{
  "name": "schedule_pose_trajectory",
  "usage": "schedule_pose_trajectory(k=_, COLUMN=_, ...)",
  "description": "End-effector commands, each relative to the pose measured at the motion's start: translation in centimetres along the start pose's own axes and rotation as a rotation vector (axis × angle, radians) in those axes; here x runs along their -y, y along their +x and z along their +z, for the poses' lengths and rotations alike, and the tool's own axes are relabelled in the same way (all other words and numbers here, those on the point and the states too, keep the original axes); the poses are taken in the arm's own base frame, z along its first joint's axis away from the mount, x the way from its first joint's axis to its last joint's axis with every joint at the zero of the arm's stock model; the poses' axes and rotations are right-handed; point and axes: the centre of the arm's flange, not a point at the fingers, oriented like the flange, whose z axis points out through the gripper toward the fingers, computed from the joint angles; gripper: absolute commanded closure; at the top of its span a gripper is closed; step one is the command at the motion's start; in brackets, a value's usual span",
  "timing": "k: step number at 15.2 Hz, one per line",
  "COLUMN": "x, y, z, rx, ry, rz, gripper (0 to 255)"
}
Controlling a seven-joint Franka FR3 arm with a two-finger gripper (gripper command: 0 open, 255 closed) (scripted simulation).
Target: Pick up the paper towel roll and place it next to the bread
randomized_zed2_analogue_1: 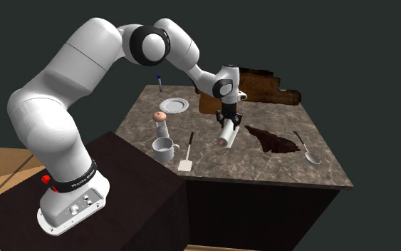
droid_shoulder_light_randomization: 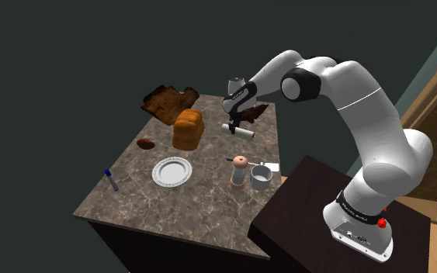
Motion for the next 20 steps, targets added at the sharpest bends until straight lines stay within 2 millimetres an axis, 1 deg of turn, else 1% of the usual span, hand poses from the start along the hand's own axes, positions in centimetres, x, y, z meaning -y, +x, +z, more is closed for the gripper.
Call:
schedule_pose_trajectory(k=1, x=0.1, y=0.0, z=1.3, rx=0.000, ry=0.000, rz=0.000, gripper=255)
schedule_pose_trajectory(k=9, x=0.1, y=0.0, z=1.3, rx=0.000, ry=0.000, rz=0.000, gripper=255)
schedule_pose_trajectory(k=10, x=0.1, y=0.0, z=1.3, rx=0.000, ry=0.000, rz=0.000, gripper=0)
schedule_pose_trajectory(k=15, x=0.1, y=0.0, z=1.3, rx=0.000, ry=0.000, rz=0.000, gripper=0)
schedule_pose_trajectory(k=18, x=0.1, y=0.0, z=-2.6, rx=0.000, ry=0.000, rz=0.000, gripper=0)
schedule_pose_trajectory(k=19, x=0.1, y=0.0, z=-3.7, rx=0.000, ry=0.000, rz=0.000, gripper=0)
schedule_pose_trajectory(k=20, x=0.1, y=0.0, z=-3.7, rx=0.000, ry=0.000, rz=0.000, gripper=0)
